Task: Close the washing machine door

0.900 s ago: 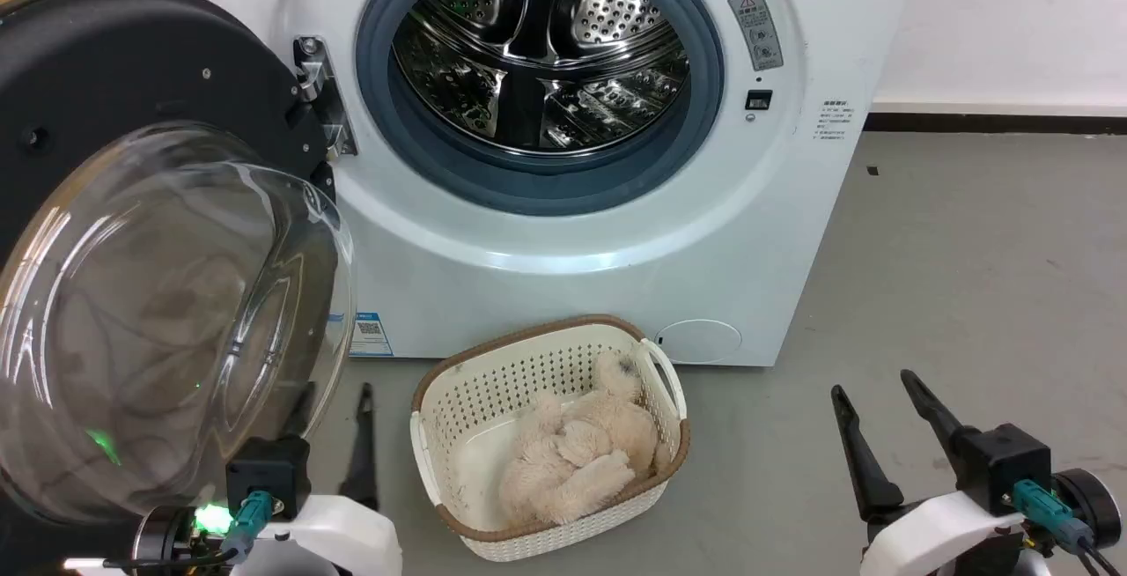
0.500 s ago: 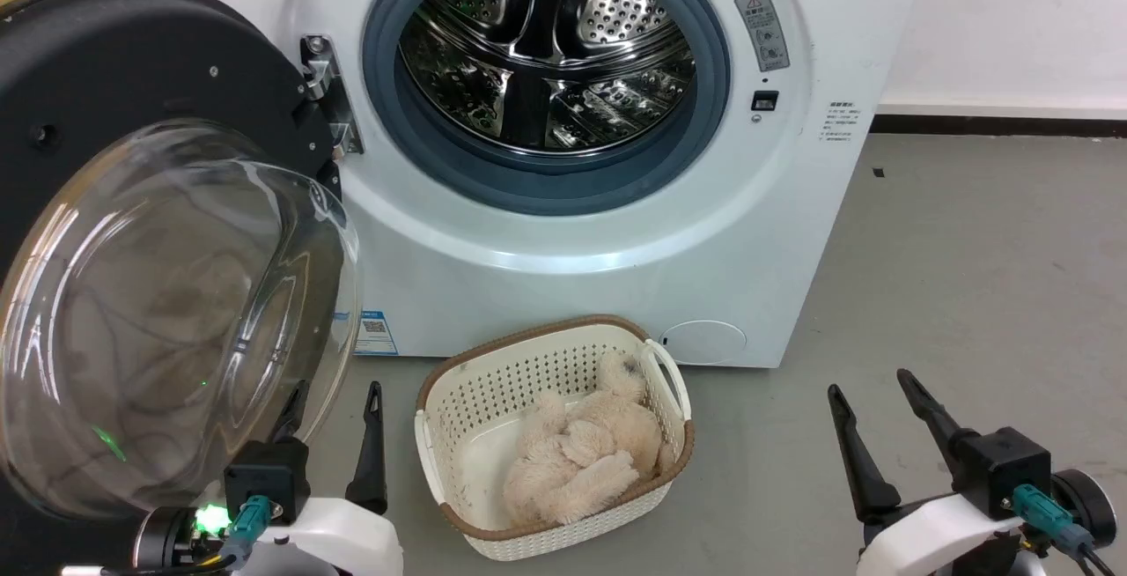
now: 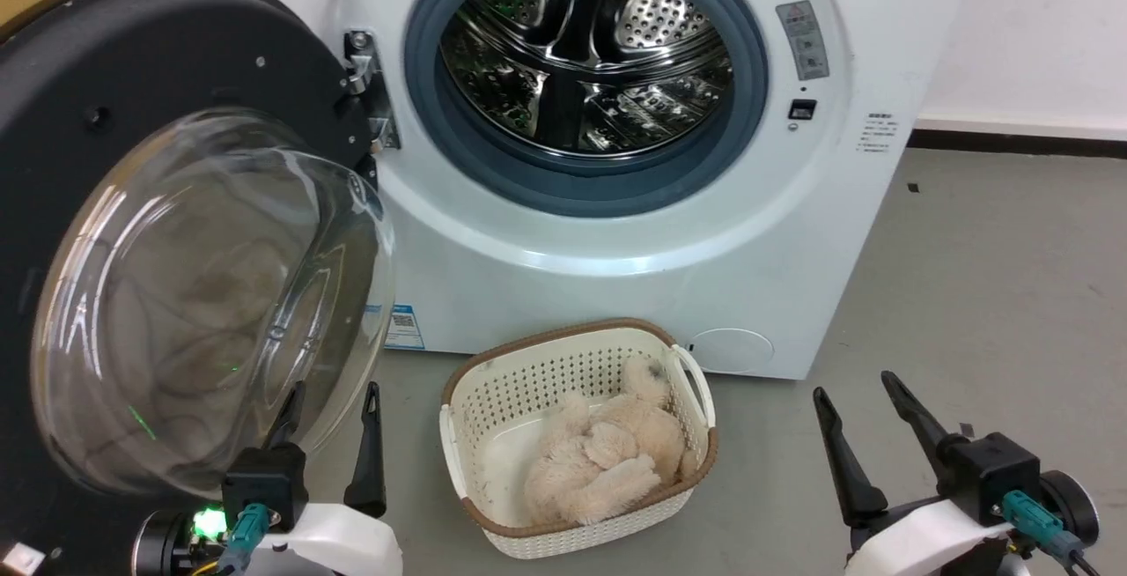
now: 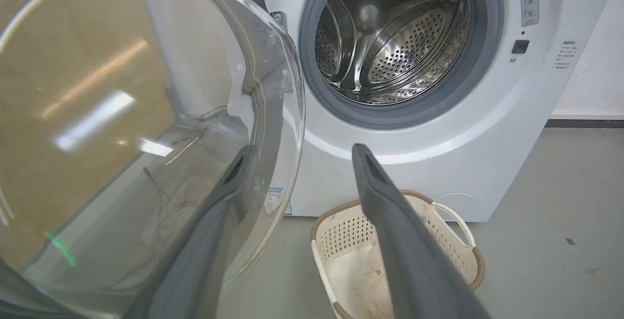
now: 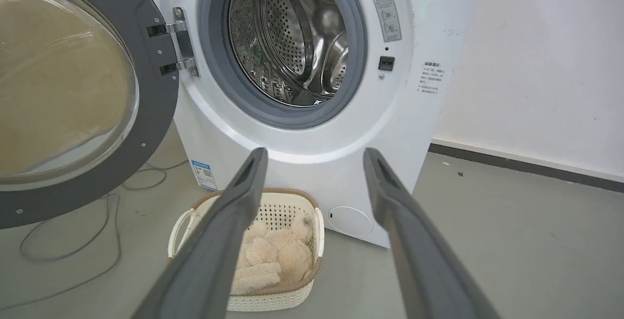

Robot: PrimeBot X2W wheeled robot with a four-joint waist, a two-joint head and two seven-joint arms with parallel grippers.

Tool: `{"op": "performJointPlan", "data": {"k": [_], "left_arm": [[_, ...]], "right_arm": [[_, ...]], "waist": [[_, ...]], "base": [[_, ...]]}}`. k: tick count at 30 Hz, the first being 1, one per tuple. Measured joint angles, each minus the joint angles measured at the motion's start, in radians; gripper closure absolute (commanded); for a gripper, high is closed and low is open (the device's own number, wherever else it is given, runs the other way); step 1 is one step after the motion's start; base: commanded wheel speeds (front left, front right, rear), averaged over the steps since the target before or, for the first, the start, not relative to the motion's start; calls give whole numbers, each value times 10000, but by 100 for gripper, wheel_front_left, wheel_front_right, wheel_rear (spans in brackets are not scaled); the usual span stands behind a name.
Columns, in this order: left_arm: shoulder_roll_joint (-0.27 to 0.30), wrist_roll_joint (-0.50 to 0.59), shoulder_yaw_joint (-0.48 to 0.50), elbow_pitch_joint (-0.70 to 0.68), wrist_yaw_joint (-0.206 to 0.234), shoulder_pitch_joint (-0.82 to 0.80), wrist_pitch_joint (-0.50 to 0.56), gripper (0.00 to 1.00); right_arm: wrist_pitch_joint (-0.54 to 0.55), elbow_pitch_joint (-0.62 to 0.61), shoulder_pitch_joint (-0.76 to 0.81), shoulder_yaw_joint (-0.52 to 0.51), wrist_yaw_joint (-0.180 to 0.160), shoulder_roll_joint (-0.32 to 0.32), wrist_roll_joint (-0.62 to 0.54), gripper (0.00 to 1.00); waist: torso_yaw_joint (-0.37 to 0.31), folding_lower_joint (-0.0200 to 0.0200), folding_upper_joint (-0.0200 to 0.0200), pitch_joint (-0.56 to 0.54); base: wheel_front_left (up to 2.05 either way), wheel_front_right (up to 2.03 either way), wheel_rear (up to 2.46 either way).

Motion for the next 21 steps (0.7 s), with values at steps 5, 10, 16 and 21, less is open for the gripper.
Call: {"op": "performJointPlan", "data": {"k": [5,10,16,21], "left_arm": [[0,0,4,-4,8,52,-82,0],[0,-12,13,-6,35,106,-203,0],[0,-42,15,-2,82,172,-345,0],[0,-98,2,-2,115,198,-439,0]], "right_arm": [[-104,58,2,105,0,0,94,0],[-178,90,3,199,0,0,211,0],[-336,146,5,309,0,0,272,0],[-431,209,6,399,0,0,347,0]], "waist": [[243,0,0,-30],[516,0,0,-48],[881,0,0,-64],[1212,0,0,-85]], "base": [[0,0,0],[0,0,0],[0,0,0],[0,0,0]]}}
